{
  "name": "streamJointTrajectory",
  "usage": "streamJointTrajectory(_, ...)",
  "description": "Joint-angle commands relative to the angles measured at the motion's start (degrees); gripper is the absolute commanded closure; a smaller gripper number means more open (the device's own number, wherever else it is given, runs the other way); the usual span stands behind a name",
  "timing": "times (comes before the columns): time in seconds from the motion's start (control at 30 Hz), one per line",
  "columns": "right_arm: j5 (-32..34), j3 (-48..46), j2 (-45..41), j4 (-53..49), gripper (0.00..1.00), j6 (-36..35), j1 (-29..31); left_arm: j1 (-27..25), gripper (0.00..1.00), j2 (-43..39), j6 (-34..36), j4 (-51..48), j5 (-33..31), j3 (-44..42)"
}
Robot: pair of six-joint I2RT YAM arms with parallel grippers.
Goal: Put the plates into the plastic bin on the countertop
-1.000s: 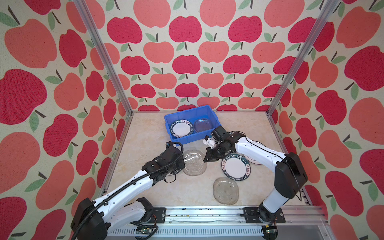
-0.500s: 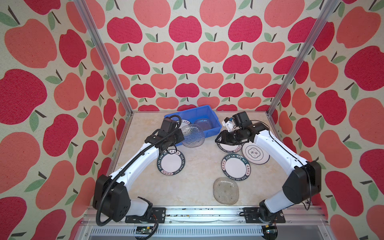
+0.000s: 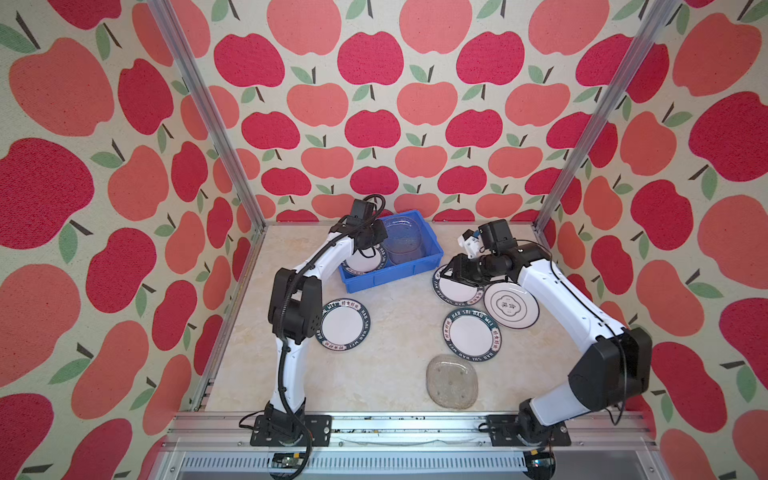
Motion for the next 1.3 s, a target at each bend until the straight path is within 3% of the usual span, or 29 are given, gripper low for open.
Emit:
streamJointTrajectory(0.0, -1.2, 1.8, 1.4, -1.4, 0.56, 0.3, -1.0, 0.4, 1.0, 4.5, -0.7, -1.1, 1.6, 6.0)
streamJointTrajectory(0.37, -2.9, 2.8, 3.5, -2.2, 0.56, -1.0, -3.1, 0.3, 1.0, 15.5, -3.8, -2.0, 1.7, 14.6)
streamJointTrajectory(0.77, -4.1, 3.1, 4.5, -1.8, 0.57, -1.5, -3.7, -0.2, 1.0, 18.3, -5.6, -2.0, 2.1, 15.6)
streamJointTrajectory(0.8, -4.3, 3.0, 4.6, -1.7, 0.56, -1.6, -3.7, -0.3, 0.96, 18.3, -5.6, -2.0, 2.3, 15.7)
streamJointTrajectory(0.87, -4.5, 2.9, 4.7, -1.6, 0.56, -1.5, -3.7, -0.4, 0.72, 18.2, -5.3, -1.8, 2.3, 15.7)
streamJointTrajectory(0.97, -4.6, 2.9, 4.8, -1.5, 0.56, -1.5, -3.7, -0.6, 0.53, 17.5, -4.5, -1.9, 1.9, 15.8)
streamJointTrajectory(1.07, -4.9, 3.0, 4.8, -1.3, 0.56, -1.5, -3.8, -0.7, 0.43, 16.5, -3.6, -2.3, 1.3, 16.1)
streamJointTrajectory(1.27, -5.3, 3.0, 4.9, -1.0, 0.56, -1.3, -4.0, -0.9, 0.42, 14.2, -2.5, -2.2, 0.2, 16.3)
